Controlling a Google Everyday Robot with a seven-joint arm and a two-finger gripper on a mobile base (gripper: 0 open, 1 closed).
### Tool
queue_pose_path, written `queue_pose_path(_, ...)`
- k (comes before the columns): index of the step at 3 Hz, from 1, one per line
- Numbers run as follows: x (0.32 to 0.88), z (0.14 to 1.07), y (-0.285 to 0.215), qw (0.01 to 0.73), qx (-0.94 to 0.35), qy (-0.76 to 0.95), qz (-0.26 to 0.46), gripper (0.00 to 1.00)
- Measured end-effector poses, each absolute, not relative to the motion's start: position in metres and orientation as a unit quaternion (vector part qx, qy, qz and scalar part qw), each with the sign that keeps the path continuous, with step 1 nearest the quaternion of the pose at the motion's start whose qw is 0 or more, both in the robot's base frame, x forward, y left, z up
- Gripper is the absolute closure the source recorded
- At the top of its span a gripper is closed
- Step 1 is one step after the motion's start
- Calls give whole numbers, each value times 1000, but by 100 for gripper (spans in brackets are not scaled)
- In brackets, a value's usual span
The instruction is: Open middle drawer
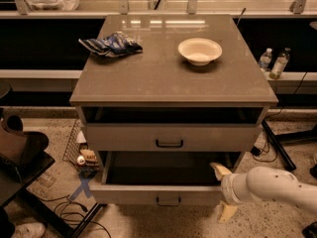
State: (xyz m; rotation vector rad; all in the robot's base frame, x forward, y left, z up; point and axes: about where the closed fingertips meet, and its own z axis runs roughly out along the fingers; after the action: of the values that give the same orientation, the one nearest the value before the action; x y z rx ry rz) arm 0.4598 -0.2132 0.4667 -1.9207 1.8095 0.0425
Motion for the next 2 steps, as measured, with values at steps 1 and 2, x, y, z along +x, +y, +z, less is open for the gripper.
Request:
queue_pose_path(1,462,448,-211,222,-705,674,9,0)
queue_pose_path(2,463,444,-209,217,-703,678,11,0)
